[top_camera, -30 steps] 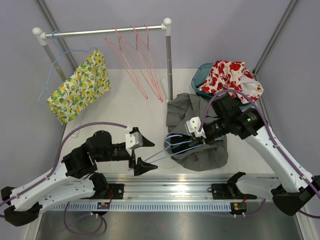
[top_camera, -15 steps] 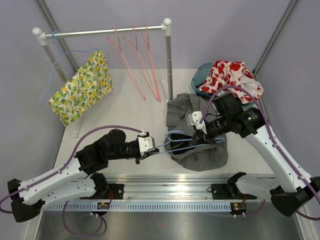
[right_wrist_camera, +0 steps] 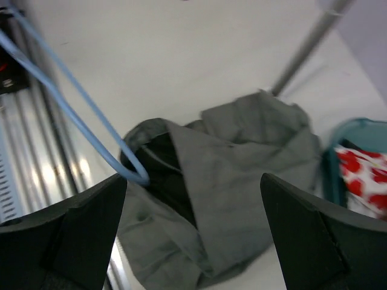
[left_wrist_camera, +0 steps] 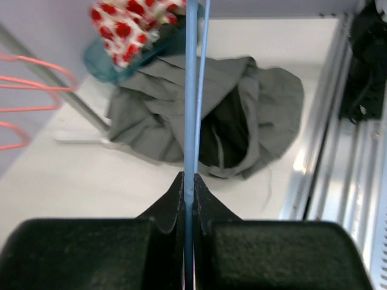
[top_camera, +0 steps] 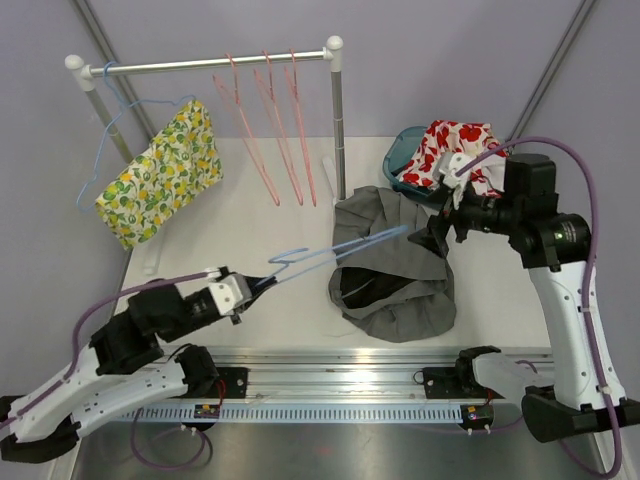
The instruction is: Remove the skirt from the hanger
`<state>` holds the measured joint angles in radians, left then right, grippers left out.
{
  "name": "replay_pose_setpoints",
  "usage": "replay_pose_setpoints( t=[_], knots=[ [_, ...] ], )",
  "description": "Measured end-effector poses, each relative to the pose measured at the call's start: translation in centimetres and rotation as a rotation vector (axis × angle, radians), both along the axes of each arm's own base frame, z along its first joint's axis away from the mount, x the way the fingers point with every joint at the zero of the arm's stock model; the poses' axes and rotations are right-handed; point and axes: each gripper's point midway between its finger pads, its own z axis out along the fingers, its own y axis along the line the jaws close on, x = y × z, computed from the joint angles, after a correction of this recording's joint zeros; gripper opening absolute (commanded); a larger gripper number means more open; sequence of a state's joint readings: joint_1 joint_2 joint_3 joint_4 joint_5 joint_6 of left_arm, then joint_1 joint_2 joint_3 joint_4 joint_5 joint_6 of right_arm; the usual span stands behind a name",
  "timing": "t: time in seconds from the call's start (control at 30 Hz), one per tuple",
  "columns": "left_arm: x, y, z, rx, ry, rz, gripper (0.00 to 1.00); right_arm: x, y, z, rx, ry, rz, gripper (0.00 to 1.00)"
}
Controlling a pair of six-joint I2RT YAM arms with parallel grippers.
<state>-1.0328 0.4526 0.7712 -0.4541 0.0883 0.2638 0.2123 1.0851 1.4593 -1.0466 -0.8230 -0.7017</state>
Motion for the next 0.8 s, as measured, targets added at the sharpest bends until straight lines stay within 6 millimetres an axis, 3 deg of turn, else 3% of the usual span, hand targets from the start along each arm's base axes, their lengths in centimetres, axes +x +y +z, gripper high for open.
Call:
replay_pose_setpoints(
  t=[0.07,0.13,0.23,0.3,0.5,0.67,0.8],
  knots=[
    [0.4,2.2,2.1,-0.052,-0.068,0.076,0.0,2.0,-2.1,2.2,0.013,-0.068,-0.143,0.99],
    [0.8,4.5,4.5,-0.118,-0.123,0.163,0.0,2.9,-3.4,3.1,0.025,-0.097,-0.234,0.99],
    [2.1,8.7,7.9,-0.226,-0.169,0.355,0.0,3.7,-4.1,2.1,0.049,-0.074,-0.297,0.99],
    [3.1,11.1,8.9,-0.272,-0.159,0.492,0.0,4.1,-4.3,0.3,0.054,-0.034,-0.317,0.99],
    [5.3,15.7,7.6,-0.314,-0.072,0.811,0.0,5.6,-5.2,-6.0,0.052,0.132,-0.381,1.0],
    [6.4,17.9,6.4,-0.326,-0.029,1.011,0.0,6.0,-5.1,-7.6,0.079,0.176,-0.379,1.0],
    [7.8,16.9,7.2,-0.271,-0.01,1.095,0.0,6.0,-4.6,-7.9,0.101,0.191,-0.359,1.0]
  ],
)
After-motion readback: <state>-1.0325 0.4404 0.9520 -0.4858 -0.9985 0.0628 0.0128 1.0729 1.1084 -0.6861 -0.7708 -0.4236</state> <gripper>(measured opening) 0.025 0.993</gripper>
